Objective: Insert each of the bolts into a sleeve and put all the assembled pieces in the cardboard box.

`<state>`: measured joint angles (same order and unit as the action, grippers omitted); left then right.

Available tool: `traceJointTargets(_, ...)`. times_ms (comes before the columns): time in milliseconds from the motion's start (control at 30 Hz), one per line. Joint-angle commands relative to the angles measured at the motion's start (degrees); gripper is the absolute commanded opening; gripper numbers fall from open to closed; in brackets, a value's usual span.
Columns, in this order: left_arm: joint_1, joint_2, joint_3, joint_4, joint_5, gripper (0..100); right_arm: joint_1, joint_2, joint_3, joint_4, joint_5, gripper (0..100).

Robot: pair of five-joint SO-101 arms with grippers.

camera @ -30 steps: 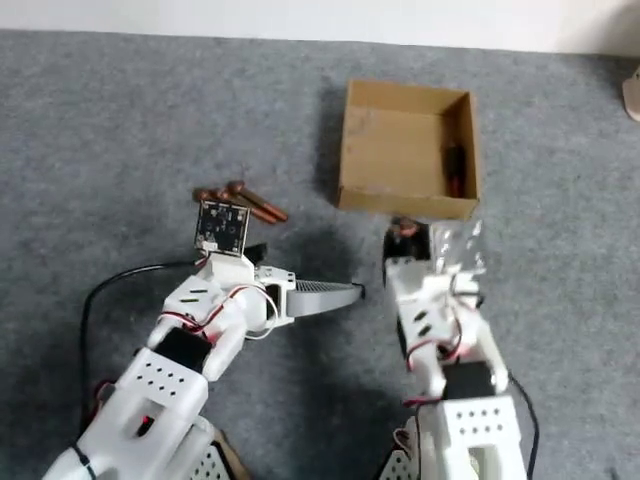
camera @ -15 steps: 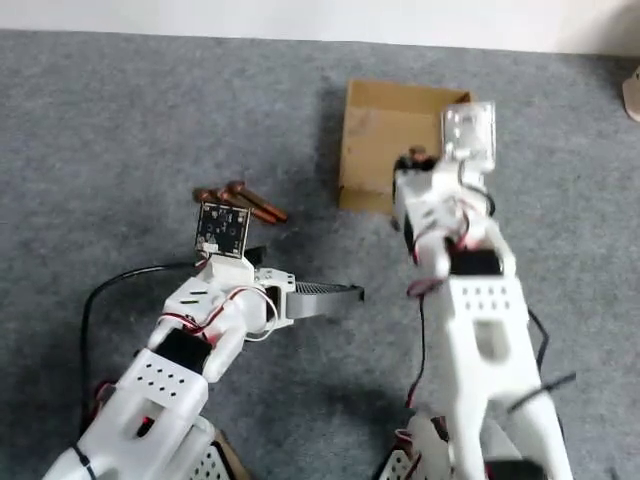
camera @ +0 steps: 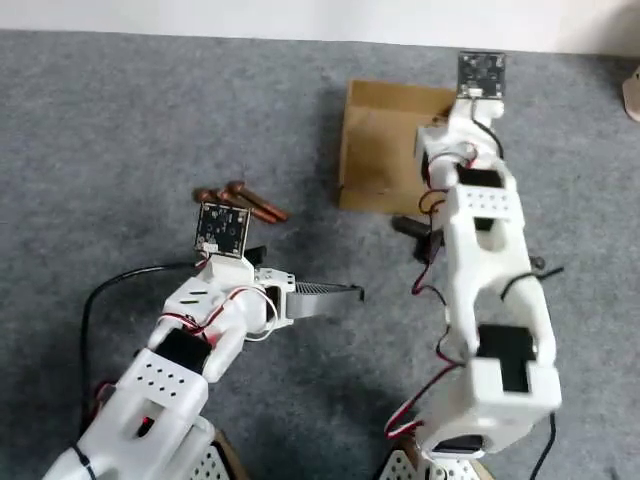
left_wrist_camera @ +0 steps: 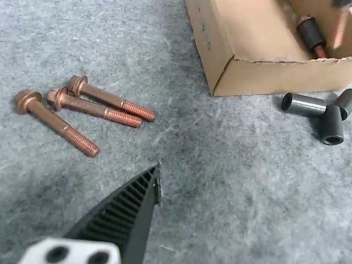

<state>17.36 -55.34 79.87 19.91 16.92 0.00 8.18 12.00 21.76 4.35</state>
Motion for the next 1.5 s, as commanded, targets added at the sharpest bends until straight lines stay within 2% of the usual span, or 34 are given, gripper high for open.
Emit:
traceJointTargets(0, -0.6, -0.5, -0.1, -0.4, 0.2, 63, 0.5, 4.2, -7.0, -1.9, -0.6, 0.4)
traceJointTargets(300, -0.6, -0.5, 0.0, -0.4, 0.2, 63, 2.1, 13.2, -12.5, -1.7, -1.1, 1.0)
traceJointTargets(400, -0.6, -0.5, 0.0, -0.4, 0.2, 63, 1.9, 12.9, -12.5, -1.0, -1.1, 8.3)
traceJointTargets(500, -0.6, -0.5, 0.0, -0.4, 0.1, 63, 1.5, 11.1, -12.9, 5.9, -0.9, 14.6)
traceJointTargets(833, -0.6, -0.5, 0.0, -0.4, 0.1, 63, -0.3, -2.2, -12.5, 20.4, -0.7, 13.7)
traceJointTargets(1000, -0.6, -0.5, 0.0, -0.4, 0.1, 63, -0.1, -8.4, -12.4, 32.4, -1.2, 12.8)
traceJointTargets(1233, -0.6, -0.5, 0.0, -0.4, 0.1, 63, -0.4, -10.3, -12.4, 45.8, -7.2, 6.6)
traceJointTargets(1467, -0.6, -0.5, 0.0, -0.4, 0.1, 63, 1.0, -10.3, -6.3, 47.5, -8.1, 6.5)
